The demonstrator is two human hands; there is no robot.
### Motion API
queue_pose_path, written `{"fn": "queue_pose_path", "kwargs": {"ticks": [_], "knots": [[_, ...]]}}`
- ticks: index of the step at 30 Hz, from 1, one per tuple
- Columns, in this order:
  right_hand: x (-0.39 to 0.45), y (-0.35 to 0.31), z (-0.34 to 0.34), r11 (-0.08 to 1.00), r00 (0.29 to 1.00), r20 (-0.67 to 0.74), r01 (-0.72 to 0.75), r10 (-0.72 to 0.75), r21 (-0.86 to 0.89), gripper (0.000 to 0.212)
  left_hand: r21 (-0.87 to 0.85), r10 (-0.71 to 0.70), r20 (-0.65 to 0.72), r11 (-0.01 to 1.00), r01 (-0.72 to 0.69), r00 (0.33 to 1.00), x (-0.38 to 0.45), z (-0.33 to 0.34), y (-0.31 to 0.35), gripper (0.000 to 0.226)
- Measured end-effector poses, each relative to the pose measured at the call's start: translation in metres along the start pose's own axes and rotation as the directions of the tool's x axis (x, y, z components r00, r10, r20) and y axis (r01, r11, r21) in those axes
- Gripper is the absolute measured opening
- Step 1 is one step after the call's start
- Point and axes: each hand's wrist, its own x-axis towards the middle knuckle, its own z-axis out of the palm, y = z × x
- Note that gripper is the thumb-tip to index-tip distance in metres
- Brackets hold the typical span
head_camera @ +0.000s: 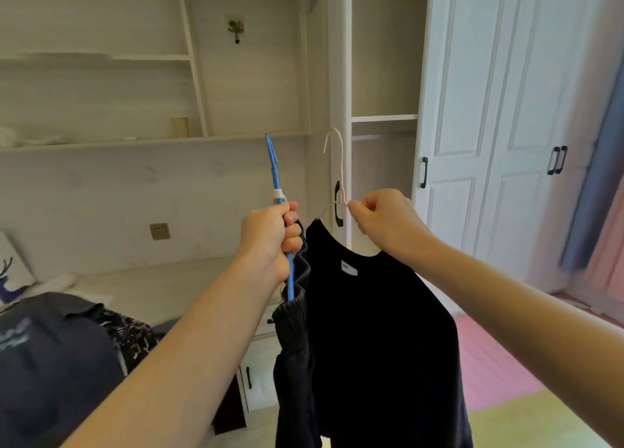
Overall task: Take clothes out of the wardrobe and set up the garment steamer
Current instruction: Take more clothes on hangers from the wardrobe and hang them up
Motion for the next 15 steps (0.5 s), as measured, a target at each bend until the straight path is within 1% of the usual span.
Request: {"fn": "queue_pose_path", "kwargs": {"ticks": [5, 11, 13, 15], "knots": [[0.0, -0.02, 0.025, 0.995, 0.994, 0.071, 0.08, -0.084, 0.056, 0.033, -0.068, -0.006, -0.067, 0.998, 0.002, 0.998, -0.005, -0.019, 0.009, 0.023], [0.011, -0.028, 0.053, 0.986, 0.981, 0.129, 0.133, -0.145, 0.097, 0.033, -0.203, -0.029, -0.122, 0.979, 0.003, 0.992, -0.003, -0.041, 0.012, 0.019], [0.013, -0.031, 0.061, 0.98, 0.973, 0.139, 0.171, -0.184, 0.103, 0.035, -0.213, -0.038, -0.137, 0.977, 0.008, 0.99, 0.0, -0.045, 0.011, 0.019], [0.015, -0.034, 0.069, 0.972, 0.963, 0.148, 0.211, -0.225, 0.101, 0.04, -0.217, -0.059, -0.144, 0.976, 0.027, 0.988, 0.007, -0.05, 0.01, 0.025]]}}
